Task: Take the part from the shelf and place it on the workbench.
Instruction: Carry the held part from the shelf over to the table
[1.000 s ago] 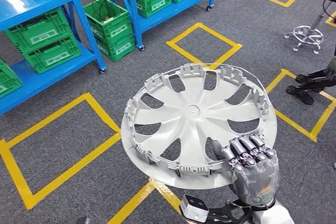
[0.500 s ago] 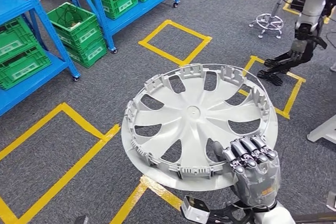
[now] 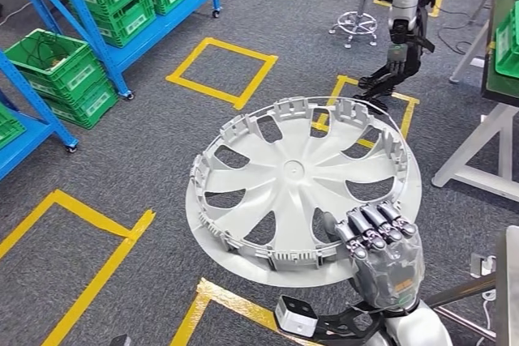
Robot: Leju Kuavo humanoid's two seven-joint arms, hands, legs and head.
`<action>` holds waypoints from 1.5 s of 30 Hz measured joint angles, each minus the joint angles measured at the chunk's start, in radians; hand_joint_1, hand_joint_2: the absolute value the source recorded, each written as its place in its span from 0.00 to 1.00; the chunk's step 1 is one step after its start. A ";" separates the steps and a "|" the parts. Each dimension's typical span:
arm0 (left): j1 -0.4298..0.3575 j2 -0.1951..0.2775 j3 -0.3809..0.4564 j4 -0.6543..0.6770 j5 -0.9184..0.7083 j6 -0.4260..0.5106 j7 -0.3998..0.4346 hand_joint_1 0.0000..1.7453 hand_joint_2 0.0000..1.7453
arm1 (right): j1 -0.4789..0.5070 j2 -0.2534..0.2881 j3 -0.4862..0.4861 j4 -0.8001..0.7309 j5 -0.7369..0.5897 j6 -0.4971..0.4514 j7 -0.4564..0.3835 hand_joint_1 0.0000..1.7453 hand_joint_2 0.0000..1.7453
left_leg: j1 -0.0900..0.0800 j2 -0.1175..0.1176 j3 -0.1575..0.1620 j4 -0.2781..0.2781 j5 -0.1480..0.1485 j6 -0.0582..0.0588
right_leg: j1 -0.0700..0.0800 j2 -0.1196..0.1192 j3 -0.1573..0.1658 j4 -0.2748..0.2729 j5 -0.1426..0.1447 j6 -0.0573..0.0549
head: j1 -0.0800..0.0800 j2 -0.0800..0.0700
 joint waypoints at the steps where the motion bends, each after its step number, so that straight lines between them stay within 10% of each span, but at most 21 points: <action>1: -0.001 0.003 0.000 0.000 0.000 -0.002 0.002 0.00 0.00 | -0.009 0.005 0.000 0.004 0.000 0.000 -0.002 1.00 1.00 | 0.000 -0.011 0.009 -0.023 0.001 0.004 | -0.001 0.011 -0.007 0.003 0.002 0.006 | 0.000 0.000; 4: -0.006 0.008 0.000 0.000 -0.003 -0.005 0.008 0.00 0.00 | -0.018 0.014 0.000 0.015 0.000 0.000 -0.001 1.00 1.00 | -0.001 0.016 0.010 -0.034 0.001 0.021 | -0.005 0.023 -0.026 0.010 0.003 0.024 | 0.001 0.000; 8: -0.004 0.007 0.001 0.000 -0.002 0.000 0.006 0.00 0.00 | -0.016 0.016 0.000 0.020 0.000 0.000 0.014 1.00 1.00 | -0.006 0.066 0.010 -0.041 0.006 0.041 | -0.002 -0.079 -0.121 0.199 -0.094 0.036 | 0.017 0.000; 10: 0.002 0.002 0.001 0.000 0.001 0.005 0.003 0.00 0.00 | -0.015 0.016 0.000 0.020 0.000 0.000 0.024 1.00 1.00 | -0.010 0.096 0.010 -0.041 0.004 0.043 | -0.003 -0.092 -0.158 0.280 -0.116 0.037 | 0.017 0.000; 16: -0.001 -0.016 0.002 0.000 0.002 0.011 -0.005 0.00 0.00 | -0.012 0.015 -0.001 0.018 0.000 0.000 0.042 1.00 1.00 | -0.020 0.160 0.018 -0.039 -0.005 0.030 | 0.014 -0.165 -0.003 0.006 -0.015 0.014 | 0.016 0.000; 19: -0.002 -0.026 0.002 0.000 -0.002 0.019 -0.007 0.00 0.00 | -0.001 0.012 -0.002 0.006 0.000 -0.001 0.048 1.00 1.00 | -0.020 0.176 0.024 -0.038 -0.012 0.016 | 0.014 -0.136 0.000 -0.002 -0.011 0.001 | 0.016 0.000; 24: 0.003 -0.035 0.002 0.001 -0.007 0.027 -0.009 0.00 0.00 | 0.011 0.006 -0.005 -0.010 0.000 -0.001 0.054 1.00 1.00 | -0.014 0.077 -0.070 0.193 -0.138 0.003 | 0.006 -0.078 0.004 -0.011 -0.002 -0.016 | 0.004 0.000; 26: 0.007 -0.035 0.002 0.001 -0.008 0.027 -0.008 0.00 0.00 | 0.016 0.004 -0.006 -0.012 0.000 -0.001 0.054 1.00 1.00 | -0.014 0.073 -0.091 0.231 -0.129 0.003 | 0.006 -0.048 0.005 -0.010 -0.002 -0.016 | 0.003 0.000; 30: 0.006 -0.034 0.002 0.002 -0.008 0.028 -0.008 0.00 0.00 | 0.025 0.000 -0.009 -0.018 0.000 -0.001 0.049 1.00 1.00 | -0.007 0.009 0.002 0.006 -0.007 0.011 | 0.005 0.007 0.000 -0.001 -0.002 -0.009 | 0.003 0.000; 34: 0.002 -0.037 0.002 0.003 -0.010 0.025 -0.008 0.00 0.00 | 0.033 -0.001 -0.012 -0.029 0.000 -0.001 0.040 1.00 1.00 | -0.007 0.006 0.020 -0.043 -0.004 0.024 | -0.002 0.043 -0.020 0.001 0.005 0.016 | 0.004 0.000; 38: 0.001 -0.037 0.003 0.003 -0.012 0.023 -0.009 0.00 0.00 | 0.036 -0.002 -0.013 -0.035 0.000 -0.001 0.033 1.00 1.00 | -0.006 0.059 0.026 -0.057 0.002 0.044 | 0.003 -0.066 -0.103 0.156 -0.078 0.032 | 0.016 0.000; 41: 0.004 -0.037 0.004 0.003 -0.012 0.022 -0.009 0.00 0.00 | 0.036 -0.002 -0.013 -0.035 0.000 -0.001 0.030 1.00 1.00 | -0.009 0.104 0.027 -0.056 -0.001 0.045 | -0.002 -0.094 -0.169 0.290 -0.117 0.039 | 0.017 0.000; 45: 0.000 -0.035 0.006 0.003 -0.012 0.021 -0.009 0.00 0.00 | 0.031 -0.002 -0.014 -0.034 0.000 -0.001 0.025 1.00 1.00 | -0.012 0.146 0.036 -0.054 -0.011 0.033 | -0.001 -0.151 -0.041 0.062 -0.016 0.035 | 0.018 0.000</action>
